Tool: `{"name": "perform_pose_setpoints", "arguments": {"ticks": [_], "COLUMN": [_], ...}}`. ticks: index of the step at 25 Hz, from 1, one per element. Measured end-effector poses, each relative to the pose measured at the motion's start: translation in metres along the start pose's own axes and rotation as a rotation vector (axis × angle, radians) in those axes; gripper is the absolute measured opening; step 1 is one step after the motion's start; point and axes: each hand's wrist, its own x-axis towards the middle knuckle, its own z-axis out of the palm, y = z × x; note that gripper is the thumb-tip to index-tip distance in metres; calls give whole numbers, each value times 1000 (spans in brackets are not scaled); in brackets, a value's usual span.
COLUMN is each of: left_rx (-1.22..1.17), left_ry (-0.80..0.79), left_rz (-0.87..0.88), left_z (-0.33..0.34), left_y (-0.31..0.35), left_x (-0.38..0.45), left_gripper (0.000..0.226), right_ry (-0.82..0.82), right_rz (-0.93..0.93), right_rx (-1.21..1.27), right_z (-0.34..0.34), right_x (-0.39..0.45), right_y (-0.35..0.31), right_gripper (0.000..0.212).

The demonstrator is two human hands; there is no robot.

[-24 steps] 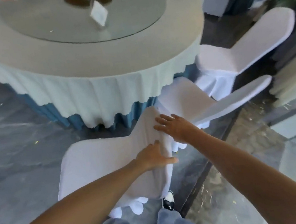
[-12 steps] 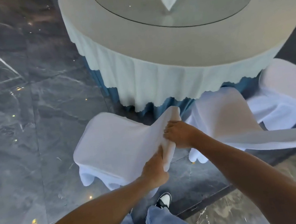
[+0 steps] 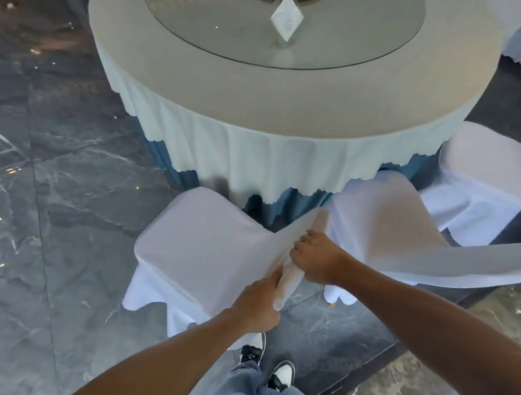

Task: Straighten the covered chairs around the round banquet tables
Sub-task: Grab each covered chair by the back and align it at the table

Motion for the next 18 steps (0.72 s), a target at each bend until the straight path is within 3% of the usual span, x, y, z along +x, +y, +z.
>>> {"name": "perform_pose_setpoints", "arguments": {"ticks": [6,12,18], "left_rx": [124,151,185], "left_ry": [-89,-52,-44], "left_rz": [175,305,312], "left_z": [-52,-84,-93], "left_y": [-1,20,37], "left_x": [42,100,136], "left_gripper": [81,66,67], "right_ry": [-102,-137,-91], "right_rz": [157,306,446], "right_rx": [82,129,295], "right_z": [-11,-15,5], "right_x": [7,18,23], "right_y": [20,64,96], "right_gripper": [19,14,15]}}
